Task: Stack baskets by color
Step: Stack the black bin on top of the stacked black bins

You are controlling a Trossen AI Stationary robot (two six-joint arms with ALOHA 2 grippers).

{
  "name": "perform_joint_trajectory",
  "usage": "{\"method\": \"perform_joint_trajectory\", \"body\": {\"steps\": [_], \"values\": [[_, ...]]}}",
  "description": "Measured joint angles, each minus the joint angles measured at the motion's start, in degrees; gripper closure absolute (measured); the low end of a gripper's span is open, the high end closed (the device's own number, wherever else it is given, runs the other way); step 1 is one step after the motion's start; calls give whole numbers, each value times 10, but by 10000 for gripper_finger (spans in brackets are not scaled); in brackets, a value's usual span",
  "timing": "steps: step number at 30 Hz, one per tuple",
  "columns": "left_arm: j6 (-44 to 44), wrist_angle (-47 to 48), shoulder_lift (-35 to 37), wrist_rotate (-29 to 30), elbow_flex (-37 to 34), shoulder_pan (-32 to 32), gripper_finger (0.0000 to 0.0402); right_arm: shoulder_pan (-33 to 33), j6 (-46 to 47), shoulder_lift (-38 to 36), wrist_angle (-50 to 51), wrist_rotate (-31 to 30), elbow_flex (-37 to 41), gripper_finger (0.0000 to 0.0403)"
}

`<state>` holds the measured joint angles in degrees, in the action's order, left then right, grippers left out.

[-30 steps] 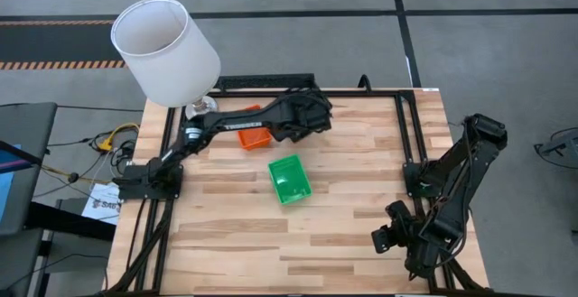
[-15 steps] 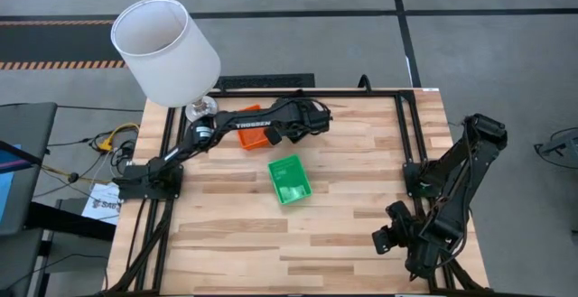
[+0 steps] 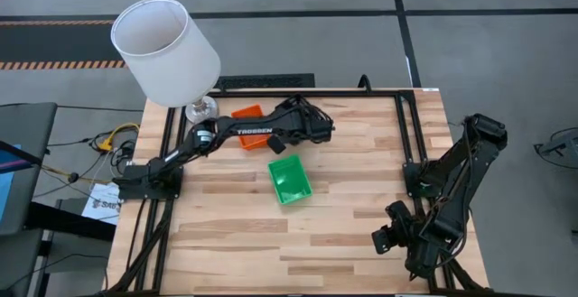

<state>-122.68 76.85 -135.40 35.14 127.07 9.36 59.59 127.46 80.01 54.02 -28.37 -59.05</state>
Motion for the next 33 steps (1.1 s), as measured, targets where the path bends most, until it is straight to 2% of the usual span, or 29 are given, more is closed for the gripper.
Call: {"method": "perform_joint_trajectory", "body": {"steps": [5, 13, 20, 33], "values": [[-6, 9, 0, 43, 0, -11, 401, 0, 0, 0, 0, 0, 0, 301], [-47, 90, 0, 11, 0, -11, 401, 0, -5, 0, 0, 0, 0, 301], [-23, 77, 0, 9, 0, -1, 401, 0, -14, 0, -1, 0, 0, 301], [-42, 62, 0, -24, 0, 4, 401, 0, -15, 0, -3, 0, 0, 301]]}}
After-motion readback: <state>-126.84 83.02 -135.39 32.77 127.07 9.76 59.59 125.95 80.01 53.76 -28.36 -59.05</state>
